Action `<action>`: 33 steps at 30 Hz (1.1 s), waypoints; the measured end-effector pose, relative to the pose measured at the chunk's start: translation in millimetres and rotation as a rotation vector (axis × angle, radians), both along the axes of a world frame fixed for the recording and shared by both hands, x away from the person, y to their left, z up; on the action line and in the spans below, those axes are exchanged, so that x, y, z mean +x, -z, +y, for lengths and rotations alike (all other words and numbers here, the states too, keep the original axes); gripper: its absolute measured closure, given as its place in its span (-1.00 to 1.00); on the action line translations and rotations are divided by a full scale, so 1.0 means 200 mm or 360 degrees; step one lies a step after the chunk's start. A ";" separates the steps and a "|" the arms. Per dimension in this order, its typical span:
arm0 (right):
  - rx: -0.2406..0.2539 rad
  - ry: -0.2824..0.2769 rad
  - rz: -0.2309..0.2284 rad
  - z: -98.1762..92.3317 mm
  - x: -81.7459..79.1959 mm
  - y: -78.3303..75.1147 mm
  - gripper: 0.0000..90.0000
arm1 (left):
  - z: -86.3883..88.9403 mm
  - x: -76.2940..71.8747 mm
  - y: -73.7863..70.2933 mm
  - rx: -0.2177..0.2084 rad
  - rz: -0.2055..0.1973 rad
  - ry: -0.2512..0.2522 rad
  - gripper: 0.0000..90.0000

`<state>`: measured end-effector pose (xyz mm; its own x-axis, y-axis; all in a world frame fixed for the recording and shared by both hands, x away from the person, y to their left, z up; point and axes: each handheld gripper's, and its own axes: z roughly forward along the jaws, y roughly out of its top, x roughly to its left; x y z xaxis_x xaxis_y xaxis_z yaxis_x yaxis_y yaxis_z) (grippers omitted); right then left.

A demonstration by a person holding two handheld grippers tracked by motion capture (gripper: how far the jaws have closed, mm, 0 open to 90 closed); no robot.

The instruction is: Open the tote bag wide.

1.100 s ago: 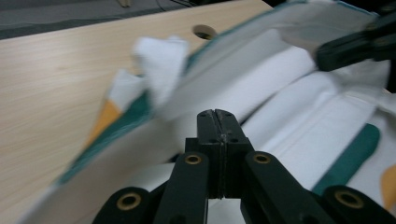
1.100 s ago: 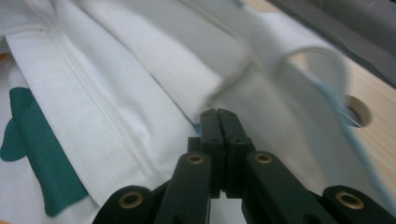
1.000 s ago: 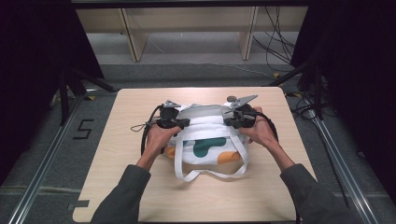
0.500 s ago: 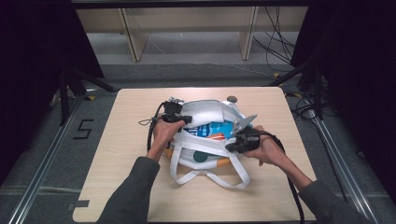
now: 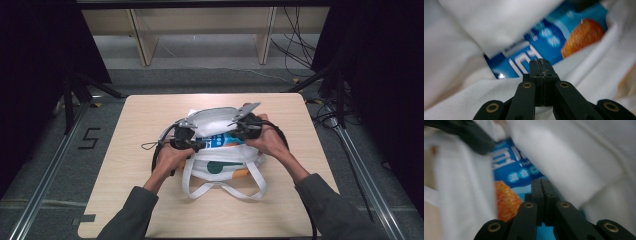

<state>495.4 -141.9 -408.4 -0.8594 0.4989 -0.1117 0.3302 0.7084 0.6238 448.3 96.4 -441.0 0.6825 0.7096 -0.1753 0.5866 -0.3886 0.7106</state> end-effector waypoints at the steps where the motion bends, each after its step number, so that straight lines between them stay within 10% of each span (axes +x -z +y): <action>1: 0.0000 0.0000 0.0000 0.00 0.00 0.00 1.00 | 0.00 0.00 0.00 0.0000 0.0000 0.0000 0.99; 8: -0.0188 0.0257 -0.0084 0.11 0.28 0.09 1.00 | 0.06 -0.15 0.09 -0.0016 0.0043 0.0076 0.99; 15: -0.0215 0.0409 0.0164 0.07 0.42 0.19 1.00 | 0.06 -0.18 0.10 -0.0015 0.0015 0.0079 0.99; 17: -0.0164 0.0371 0.0146 0.05 0.40 0.14 1.00 | 0.07 -0.18 0.06 -0.0011 0.0005 0.0079 0.97; 21: 0.0176 0.0267 0.0126 -0.04 0.29 -0.04 0.98 | 0.08 -0.12 -0.08 -0.0056 -0.0073 0.0049 0.92; 27: 0.0107 0.0008 0.0151 0.00 0.07 -0.06 0.99 | -0.02 0.08 -0.24 -0.0030 -0.0144 -0.0046 0.93; 30: -0.0038 -0.0074 0.0180 -0.04 -0.04 0.00 1.00 | -0.09 0.25 -0.18 0.0057 -0.0058 -0.0137 0.93; 33: 0.0041 -0.0064 0.0205 -0.10 -0.09 0.02 1.00 | -0.08 0.33 -0.12 0.0174 -0.0048 -0.0224 0.95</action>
<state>478.2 -162.7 -413.2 -0.8853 0.4649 0.0134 0.3803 0.7071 0.5961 514.4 80.7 -416.6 0.5787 0.8123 -0.0730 0.6199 -0.3800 0.6865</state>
